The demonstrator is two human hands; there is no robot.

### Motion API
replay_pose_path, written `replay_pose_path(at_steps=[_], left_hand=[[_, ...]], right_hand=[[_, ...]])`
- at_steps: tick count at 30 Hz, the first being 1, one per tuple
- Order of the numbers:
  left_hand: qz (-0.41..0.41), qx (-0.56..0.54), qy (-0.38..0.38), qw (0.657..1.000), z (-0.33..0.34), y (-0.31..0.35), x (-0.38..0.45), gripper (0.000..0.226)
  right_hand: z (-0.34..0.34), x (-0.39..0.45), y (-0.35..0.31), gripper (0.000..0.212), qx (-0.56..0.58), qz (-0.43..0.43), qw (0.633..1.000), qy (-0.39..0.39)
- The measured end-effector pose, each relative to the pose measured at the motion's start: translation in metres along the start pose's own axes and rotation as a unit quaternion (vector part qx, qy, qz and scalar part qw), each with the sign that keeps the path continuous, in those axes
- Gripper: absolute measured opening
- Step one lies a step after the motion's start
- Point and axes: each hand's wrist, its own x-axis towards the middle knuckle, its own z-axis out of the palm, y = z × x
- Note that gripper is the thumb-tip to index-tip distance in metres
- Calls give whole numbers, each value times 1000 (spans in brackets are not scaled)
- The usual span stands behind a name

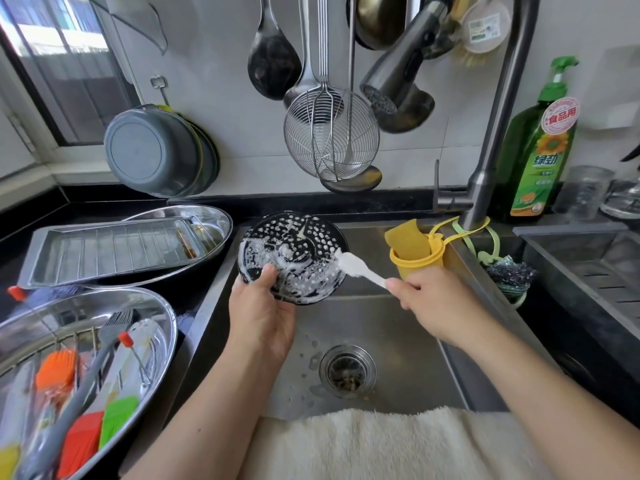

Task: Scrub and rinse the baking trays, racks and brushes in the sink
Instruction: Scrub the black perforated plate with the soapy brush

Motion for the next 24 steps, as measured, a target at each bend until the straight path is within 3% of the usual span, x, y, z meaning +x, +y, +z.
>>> replay_pose_path(at_steps=[4, 8, 11, 16, 24], left_hand=[[17, 1, 13, 1000, 1, 0, 1, 36], [24, 35, 8, 999, 2, 1, -1, 32], [26, 77, -17, 997, 4, 0, -9, 30], [30, 132, -67, 988, 7, -3, -17, 29], [25, 144, -69, 987, 8, 0, -18, 27]], right_hand=[[5, -5, 0, 50, -12, -19, 998, -60], [-2, 5, 8, 49, 21, -2, 1000, 18], [0, 1, 8, 50, 3, -19, 1000, -21], [-3, 7, 8, 49, 16, 2, 999, 30], [-2, 5, 8, 49, 1, -2, 1000, 2]])
